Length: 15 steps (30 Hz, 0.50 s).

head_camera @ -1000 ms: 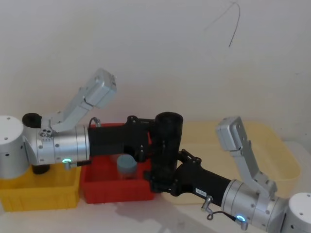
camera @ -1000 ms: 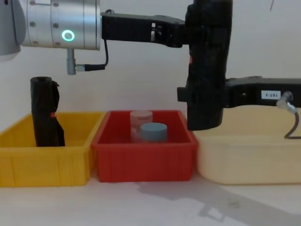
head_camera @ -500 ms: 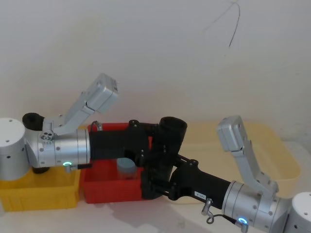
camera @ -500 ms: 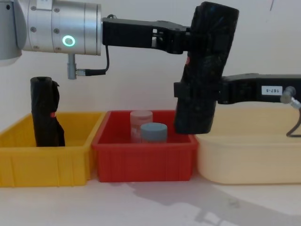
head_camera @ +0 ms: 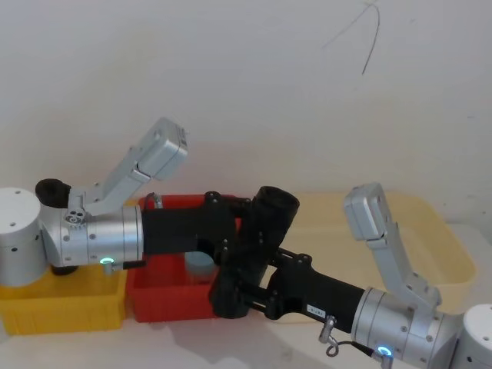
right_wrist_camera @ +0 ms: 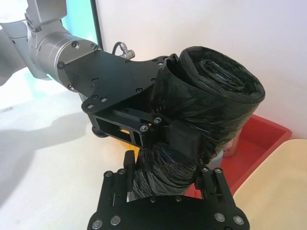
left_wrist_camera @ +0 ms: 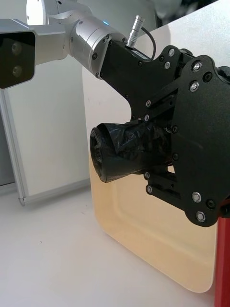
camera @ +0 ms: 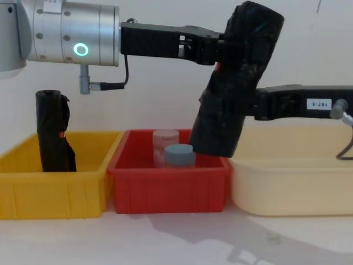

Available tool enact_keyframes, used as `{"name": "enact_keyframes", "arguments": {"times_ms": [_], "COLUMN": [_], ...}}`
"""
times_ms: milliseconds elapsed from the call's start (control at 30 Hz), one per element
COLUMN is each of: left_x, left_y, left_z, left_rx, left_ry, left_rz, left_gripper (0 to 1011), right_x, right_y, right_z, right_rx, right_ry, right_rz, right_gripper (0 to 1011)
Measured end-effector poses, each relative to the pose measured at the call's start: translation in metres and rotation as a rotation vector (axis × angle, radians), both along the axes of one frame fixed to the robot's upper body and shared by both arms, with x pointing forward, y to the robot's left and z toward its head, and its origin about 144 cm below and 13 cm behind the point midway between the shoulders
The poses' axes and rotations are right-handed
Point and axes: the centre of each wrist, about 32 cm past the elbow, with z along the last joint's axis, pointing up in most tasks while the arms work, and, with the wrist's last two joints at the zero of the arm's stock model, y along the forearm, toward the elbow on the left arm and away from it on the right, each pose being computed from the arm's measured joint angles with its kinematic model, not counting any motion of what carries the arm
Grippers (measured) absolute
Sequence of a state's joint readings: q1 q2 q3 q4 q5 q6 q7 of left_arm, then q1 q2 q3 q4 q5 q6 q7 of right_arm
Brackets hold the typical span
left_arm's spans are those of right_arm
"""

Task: Pick up the garbage bag with the one hand and transfer it to the other hand.

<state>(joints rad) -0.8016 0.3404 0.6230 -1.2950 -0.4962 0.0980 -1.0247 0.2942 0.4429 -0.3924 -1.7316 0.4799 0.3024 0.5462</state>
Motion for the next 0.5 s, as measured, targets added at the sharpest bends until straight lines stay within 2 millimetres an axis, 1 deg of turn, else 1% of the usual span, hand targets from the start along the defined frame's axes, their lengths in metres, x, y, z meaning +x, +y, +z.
{"name": "enact_keyframes", "arguments": {"times_ms": [500], "left_x": [-0.0003], "left_y": [0.0005], "left_z": [-0.0018], "left_rx": [-0.006], "left_ry": [-0.023], "left_rz": [-0.015], "left_gripper": [365], "right_x": [-0.0006], "right_y": [0.0002], "right_z": [0.0007], "right_rx": [0.003], "right_ry": [0.001], "right_rz": [0.007], "right_gripper": [588]}}
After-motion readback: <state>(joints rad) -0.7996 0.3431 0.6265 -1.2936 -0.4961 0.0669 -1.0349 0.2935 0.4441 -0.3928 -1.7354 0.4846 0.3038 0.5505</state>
